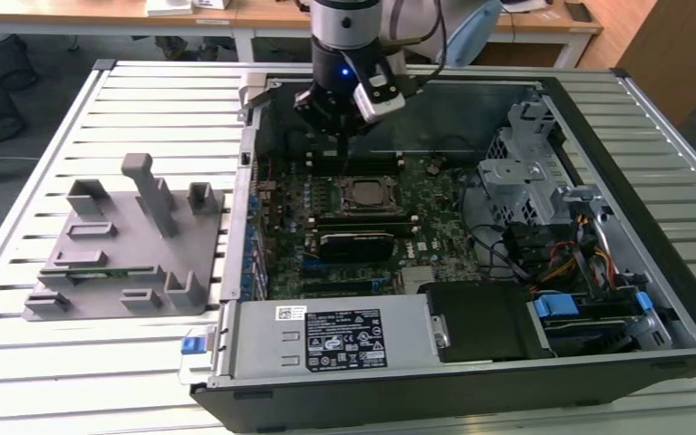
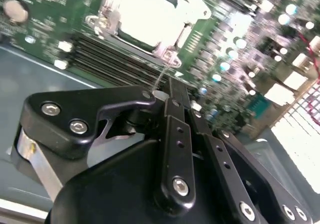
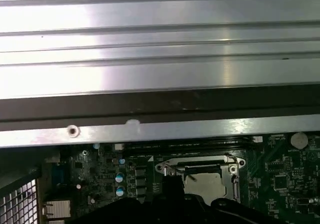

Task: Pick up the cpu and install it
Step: 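Install the first cpu locking lever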

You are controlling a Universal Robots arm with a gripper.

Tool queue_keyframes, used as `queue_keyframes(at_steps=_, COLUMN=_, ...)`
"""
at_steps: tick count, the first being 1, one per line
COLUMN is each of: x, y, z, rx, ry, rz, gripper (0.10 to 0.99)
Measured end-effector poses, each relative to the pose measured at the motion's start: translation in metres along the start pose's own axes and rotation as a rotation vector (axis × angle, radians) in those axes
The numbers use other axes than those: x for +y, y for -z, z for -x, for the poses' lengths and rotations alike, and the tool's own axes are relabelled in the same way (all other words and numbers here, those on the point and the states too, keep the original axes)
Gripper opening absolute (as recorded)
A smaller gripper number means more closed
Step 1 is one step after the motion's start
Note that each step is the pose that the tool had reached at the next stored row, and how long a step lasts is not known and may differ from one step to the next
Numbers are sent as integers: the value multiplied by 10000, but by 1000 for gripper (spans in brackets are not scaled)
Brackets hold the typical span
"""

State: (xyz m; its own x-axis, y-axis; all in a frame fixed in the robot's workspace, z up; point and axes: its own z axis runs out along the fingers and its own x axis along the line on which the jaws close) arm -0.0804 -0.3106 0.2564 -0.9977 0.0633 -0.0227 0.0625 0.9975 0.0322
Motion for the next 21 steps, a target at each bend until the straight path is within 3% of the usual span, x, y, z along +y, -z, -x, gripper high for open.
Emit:
queue_keyframes(at_steps=3, x=3, y=-5, z=75, rx=6, ry=73, rz=45, gripper=110)
queue_keyframes(at_steps=5, x=4, y=-10, z=80, rx=16, ry=95, rz=233, gripper=110)
queue_keyframes(at_steps=6, x=4, y=-12, z=81, rx=20, ry=164, rz=246, gripper=110)
queue_keyframes(at_steps=9, x=5, y=-26, z=103, rx=29, ry=320, rz=248, gripper=110)
queue_keyframes(at_steps=13, x=9, y=-57, z=189, rx=26, ry=320, rz=215, gripper=110)
queue_keyframes(at_steps=21, x=26, y=-191, z=241, rx=28, ry=366, rz=174, gripper=110)
